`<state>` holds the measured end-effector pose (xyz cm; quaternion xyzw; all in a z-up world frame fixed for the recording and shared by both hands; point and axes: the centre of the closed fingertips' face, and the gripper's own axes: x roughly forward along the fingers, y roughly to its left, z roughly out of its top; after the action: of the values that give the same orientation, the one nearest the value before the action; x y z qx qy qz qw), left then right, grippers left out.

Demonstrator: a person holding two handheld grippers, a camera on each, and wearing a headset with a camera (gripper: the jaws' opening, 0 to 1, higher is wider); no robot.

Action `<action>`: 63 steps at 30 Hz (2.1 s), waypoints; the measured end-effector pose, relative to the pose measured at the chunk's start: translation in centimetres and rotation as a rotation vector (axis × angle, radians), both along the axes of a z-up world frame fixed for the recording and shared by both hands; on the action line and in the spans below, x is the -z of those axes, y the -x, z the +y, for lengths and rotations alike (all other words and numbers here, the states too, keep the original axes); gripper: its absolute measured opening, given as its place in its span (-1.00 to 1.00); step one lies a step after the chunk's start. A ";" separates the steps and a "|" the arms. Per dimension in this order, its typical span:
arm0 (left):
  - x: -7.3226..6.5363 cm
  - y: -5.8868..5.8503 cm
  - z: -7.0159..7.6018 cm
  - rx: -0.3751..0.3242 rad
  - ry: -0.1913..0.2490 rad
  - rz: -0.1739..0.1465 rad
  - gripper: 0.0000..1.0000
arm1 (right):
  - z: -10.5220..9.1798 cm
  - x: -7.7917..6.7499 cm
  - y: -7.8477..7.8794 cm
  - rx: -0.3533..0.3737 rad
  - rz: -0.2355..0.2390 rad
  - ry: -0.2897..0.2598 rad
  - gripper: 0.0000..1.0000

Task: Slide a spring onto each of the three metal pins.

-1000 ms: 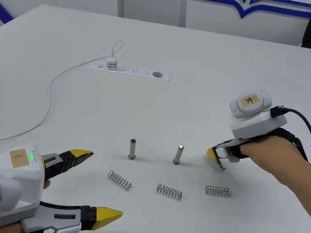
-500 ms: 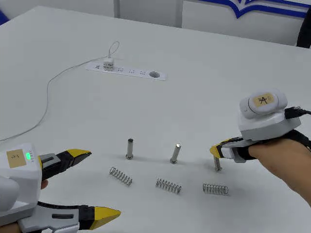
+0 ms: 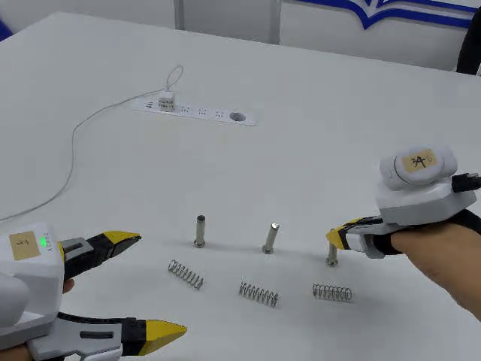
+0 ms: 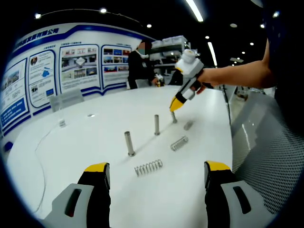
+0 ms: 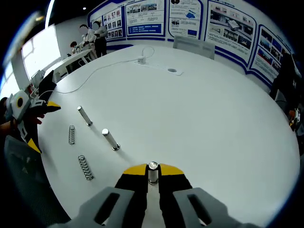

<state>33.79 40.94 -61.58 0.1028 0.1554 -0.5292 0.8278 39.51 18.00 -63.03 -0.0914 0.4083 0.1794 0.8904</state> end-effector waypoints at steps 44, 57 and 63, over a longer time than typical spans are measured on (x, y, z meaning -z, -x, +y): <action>-0.4 0.2 -0.2 0.003 -0.003 -0.007 0.66 | -0.5 -0.7 1.3 -0.089 -0.032 0.071 -0.67; -0.3 0.1 -0.2 0.006 -0.002 -0.007 0.65 | 0.1 0.2 3.9 -0.180 0.006 0.051 -0.66; -0.2 0.1 -0.3 0.010 -0.005 -0.005 0.65 | 1.4 0.9 5.0 -0.284 0.040 0.047 -0.66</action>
<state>33.68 40.66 -61.41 0.1070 0.1539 -0.5326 0.8253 34.53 19.41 -63.90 -0.1655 0.4129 0.2957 0.8454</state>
